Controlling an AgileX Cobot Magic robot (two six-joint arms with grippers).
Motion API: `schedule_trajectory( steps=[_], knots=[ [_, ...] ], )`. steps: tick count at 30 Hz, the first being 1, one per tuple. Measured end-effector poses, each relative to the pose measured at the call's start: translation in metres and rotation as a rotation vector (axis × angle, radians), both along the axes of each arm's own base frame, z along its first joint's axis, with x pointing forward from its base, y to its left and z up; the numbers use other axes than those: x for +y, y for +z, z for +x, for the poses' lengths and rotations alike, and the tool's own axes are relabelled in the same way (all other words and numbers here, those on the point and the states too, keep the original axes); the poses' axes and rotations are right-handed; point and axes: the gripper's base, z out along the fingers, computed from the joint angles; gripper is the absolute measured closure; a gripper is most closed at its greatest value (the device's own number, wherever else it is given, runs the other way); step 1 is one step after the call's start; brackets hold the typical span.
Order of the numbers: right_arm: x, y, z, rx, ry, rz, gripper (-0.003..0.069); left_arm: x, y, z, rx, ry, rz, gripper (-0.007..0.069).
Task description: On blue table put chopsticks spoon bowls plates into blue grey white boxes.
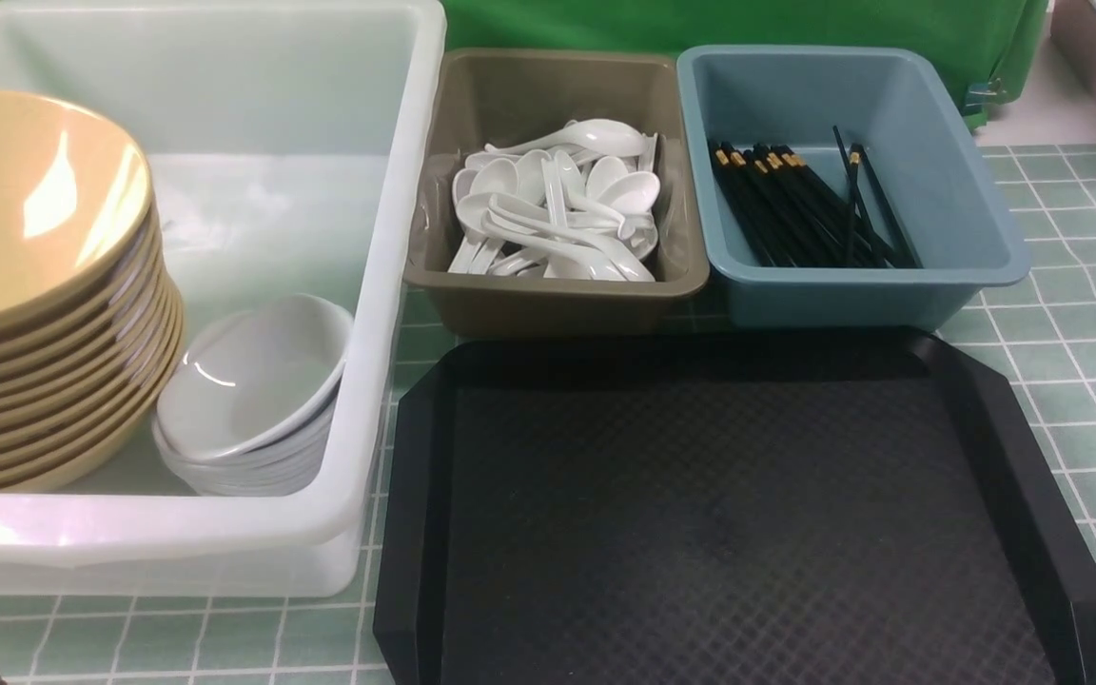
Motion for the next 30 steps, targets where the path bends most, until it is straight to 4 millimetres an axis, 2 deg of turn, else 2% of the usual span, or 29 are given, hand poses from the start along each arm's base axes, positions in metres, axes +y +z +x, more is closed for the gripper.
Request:
schedule_trajectory(
  steps=[2, 5, 8, 13, 30],
  knots=[
    [-0.005, 0.007, -0.006, -0.103, -0.047, -0.017, 0.0616, 0.000, 0.000, 0.000, 0.000, 0.000, 0.000, 0.0622],
    [-0.010, 0.009, -0.012, -0.158, -0.119, -0.035, 0.0615, 0.000, 0.000, 0.000, 0.001, 0.000, 0.000, 0.0622],
    [-0.013, 0.004, -0.013, -0.107, -0.171, -0.049, 0.0615, 0.000, 0.000, 0.000, 0.001, 0.000, 0.000, 0.0622],
    [-0.018, -0.014, -0.016, 0.072, -0.237, -0.091, 0.0612, 0.000, 0.000, 0.000, 0.004, 0.001, 0.000, 0.0622],
    [-0.018, -0.014, -0.016, 0.076, -0.241, -0.109, 0.0606, 0.000, 0.000, 0.000, 0.004, 0.001, 0.000, 0.0622]
  ],
)
